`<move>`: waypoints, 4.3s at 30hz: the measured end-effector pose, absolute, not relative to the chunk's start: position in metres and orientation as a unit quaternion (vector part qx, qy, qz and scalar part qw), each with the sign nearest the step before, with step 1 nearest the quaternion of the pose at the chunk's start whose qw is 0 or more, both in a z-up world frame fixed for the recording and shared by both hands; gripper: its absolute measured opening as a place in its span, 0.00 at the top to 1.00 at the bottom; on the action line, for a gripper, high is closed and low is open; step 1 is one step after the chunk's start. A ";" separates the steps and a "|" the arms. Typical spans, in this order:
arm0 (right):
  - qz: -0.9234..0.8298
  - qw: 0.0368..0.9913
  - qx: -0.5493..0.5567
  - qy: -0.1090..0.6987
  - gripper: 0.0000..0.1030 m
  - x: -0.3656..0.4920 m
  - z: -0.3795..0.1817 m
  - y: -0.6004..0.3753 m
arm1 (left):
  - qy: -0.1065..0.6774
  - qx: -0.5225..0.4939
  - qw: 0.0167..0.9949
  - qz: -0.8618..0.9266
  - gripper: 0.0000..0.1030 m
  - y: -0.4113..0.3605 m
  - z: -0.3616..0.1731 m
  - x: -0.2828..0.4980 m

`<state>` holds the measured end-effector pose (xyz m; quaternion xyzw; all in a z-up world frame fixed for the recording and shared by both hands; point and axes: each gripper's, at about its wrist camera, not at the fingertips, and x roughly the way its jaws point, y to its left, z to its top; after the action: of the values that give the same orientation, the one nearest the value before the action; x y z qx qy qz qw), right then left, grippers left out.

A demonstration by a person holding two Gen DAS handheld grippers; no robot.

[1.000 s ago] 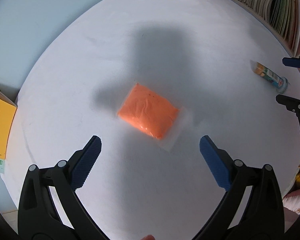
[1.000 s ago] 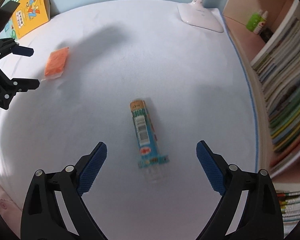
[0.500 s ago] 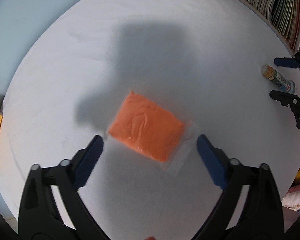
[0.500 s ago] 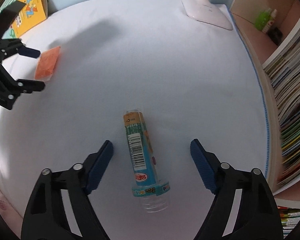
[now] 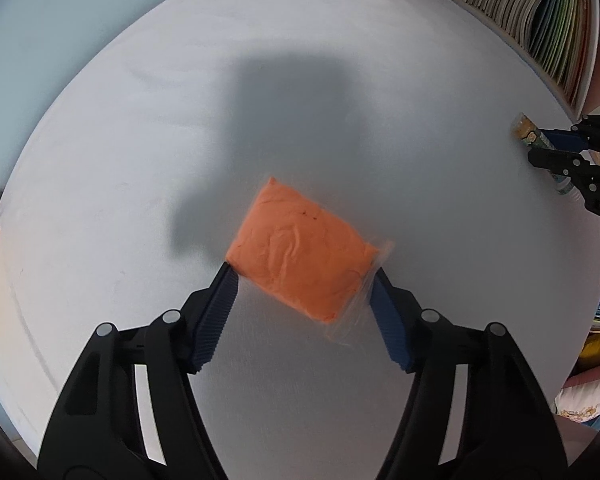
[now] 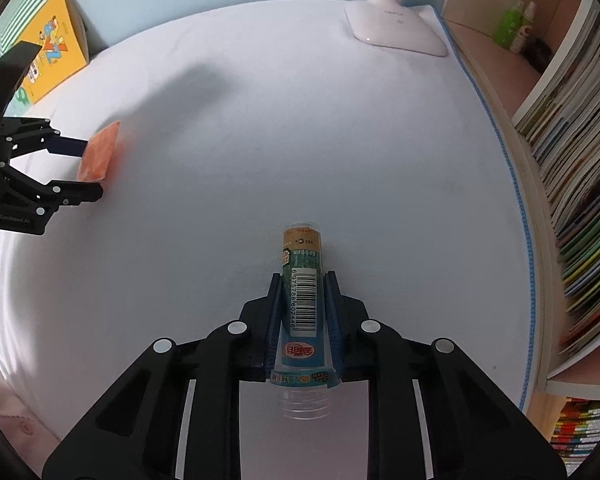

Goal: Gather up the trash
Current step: 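Grasp the orange bag with the left tool while the right tool grasps the blue-green tube, then carry the orange bag and blue-green tube off the table toward the teal wastebasket, then open both tools over the teal wastebasket to drop the bag and tube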

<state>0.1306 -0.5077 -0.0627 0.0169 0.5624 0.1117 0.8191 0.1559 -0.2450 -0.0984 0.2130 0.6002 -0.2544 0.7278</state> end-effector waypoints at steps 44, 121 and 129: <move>0.024 0.849 0.053 0.525 0.79 -0.043 0.006 -0.405 | 0.528 0.275 0.725 -0.347 0.38 -0.197 -0.055 0.049; -0.133 0.765 0.333 0.534 0.79 -0.451 -0.106 -0.464 | 0.482 0.498 0.464 -0.552 0.38 -0.377 -0.134 -0.357; -0.141 0.756 0.346 0.537 0.58 -0.453 -0.113 -0.470 | 0.476 0.508 0.454 -0.556 0.30 -0.382 -0.137 -0.359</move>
<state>-0.4525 -0.4701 -0.1125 0.3465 0.5369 -0.1407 0.7563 -0.3592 -0.3821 -0.1374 0.5076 0.4760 -0.5565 0.4539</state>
